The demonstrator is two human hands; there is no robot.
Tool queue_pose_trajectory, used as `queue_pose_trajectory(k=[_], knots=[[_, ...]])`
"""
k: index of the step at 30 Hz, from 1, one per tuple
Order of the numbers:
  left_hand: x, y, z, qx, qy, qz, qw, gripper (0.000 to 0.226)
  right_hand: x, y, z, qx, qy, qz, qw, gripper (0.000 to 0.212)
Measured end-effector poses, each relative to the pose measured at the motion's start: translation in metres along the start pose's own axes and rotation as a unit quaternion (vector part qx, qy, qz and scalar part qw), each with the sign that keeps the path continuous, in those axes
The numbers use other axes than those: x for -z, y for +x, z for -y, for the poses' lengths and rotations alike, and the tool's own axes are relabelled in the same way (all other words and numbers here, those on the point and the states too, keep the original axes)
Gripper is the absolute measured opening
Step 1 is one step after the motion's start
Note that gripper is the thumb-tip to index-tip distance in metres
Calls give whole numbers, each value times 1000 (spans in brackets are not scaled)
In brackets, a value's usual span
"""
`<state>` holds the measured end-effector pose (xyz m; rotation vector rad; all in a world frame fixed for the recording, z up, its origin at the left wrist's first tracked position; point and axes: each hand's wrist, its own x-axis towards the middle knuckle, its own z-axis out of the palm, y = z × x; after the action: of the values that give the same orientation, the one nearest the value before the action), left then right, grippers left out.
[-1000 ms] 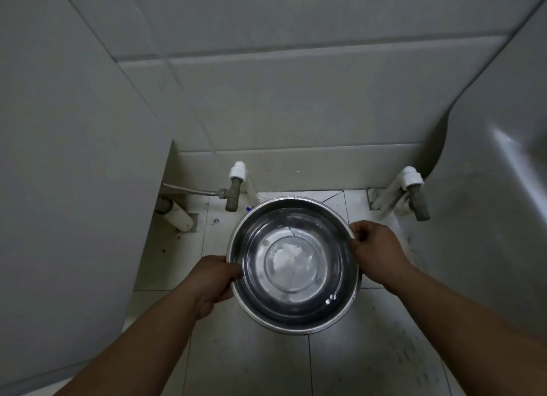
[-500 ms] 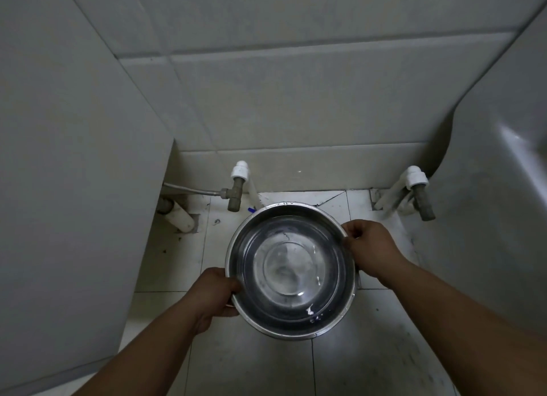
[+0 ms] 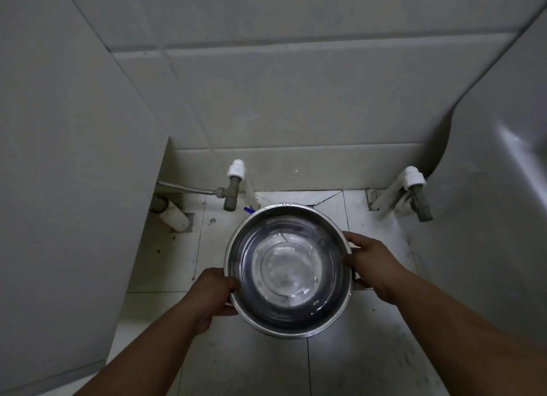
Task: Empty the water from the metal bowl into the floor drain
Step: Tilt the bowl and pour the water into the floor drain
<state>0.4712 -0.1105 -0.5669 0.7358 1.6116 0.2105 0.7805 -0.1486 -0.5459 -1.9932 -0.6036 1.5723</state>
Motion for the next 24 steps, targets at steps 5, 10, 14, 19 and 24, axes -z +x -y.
queue_pose_trajectory(k=[5, 10, 14, 19, 24], knots=[[2, 2, -4, -14, 7, 7, 1000, 18, 0, 0, 0, 38, -9, -2, 999, 44], [5, 2, -3, -25, -33, 23, 999, 26, -3, 0, -1, 47, 5, -5, 999, 48], [8, 4, -1, -44, -65, 22, 997, 28, -6, 1, -6, 53, 16, -8, 998, 50], [10, 6, 2, -70, -61, 17, 996, 31, -11, 3, -10, 63, 28, -9, 998, 47], [11, 7, 8, -65, -67, 15, 996, 35, -15, 4, -17, 65, 15, -10, 998, 44]])
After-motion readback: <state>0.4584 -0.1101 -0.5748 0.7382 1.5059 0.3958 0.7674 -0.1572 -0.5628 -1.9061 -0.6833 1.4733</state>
